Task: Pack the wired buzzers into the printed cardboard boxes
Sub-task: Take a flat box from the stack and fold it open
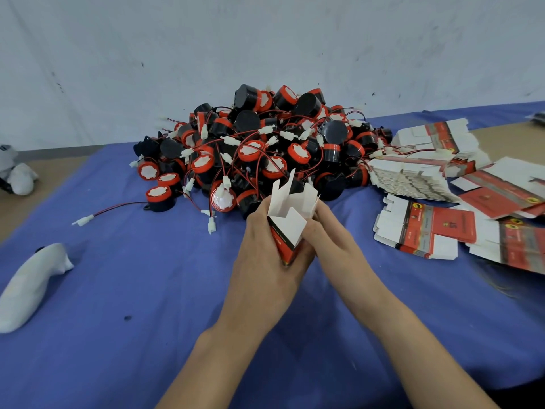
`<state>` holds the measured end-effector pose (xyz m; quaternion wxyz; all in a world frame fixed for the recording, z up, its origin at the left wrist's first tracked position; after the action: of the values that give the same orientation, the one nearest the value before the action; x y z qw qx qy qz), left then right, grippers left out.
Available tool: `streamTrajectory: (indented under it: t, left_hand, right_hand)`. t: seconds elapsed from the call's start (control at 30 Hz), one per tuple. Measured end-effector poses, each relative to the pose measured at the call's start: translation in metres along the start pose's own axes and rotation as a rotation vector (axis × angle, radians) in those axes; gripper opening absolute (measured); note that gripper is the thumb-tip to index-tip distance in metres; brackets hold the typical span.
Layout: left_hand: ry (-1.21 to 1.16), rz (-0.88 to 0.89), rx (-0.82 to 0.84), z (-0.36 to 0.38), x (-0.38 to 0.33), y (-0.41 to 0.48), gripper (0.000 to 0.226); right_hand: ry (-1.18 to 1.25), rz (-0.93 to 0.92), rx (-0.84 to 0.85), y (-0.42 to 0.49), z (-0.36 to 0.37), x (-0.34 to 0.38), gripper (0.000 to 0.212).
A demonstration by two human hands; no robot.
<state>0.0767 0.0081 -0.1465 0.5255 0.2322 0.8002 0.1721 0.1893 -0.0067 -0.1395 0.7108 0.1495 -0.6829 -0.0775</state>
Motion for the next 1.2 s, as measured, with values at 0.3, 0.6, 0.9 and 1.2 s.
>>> streamTrajectory:
  t: [0.3, 0.6, 0.9, 1.2]
  left_hand:
    - [0.015, 0.009, -0.005, -0.0004, -0.0011, -0.0001, 0.065]
    - [0.017, -0.002, 0.000, 0.0001, -0.0001, -0.0010, 0.067]
    - [0.021, -0.020, 0.007, 0.0003, 0.0002, -0.0017, 0.069]
    - [0.049, -0.014, -0.010, 0.0005, 0.0008, -0.0011, 0.070]
  right_hand:
    - [-0.001, 0.027, -0.016, 0.0001, -0.0005, -0.0011, 0.038]
    - [-0.005, 0.042, -0.029, -0.0009, -0.0007, -0.0002, 0.038]
    - [0.003, 0.034, -0.013, -0.0014, 0.0004, 0.0009, 0.037]
    - [0.023, 0.045, -0.032, -0.0008, -0.0005, -0.0023, 0.037]
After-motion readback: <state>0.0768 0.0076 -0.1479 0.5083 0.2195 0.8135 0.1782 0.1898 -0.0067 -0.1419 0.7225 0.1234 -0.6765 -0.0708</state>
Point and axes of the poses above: each hand's wrist, its own y-axis towards the middle knuckle, its own z-axis out of the palm, x = y × z, the point moved 5 cm from there along y, towards the middle knuckle
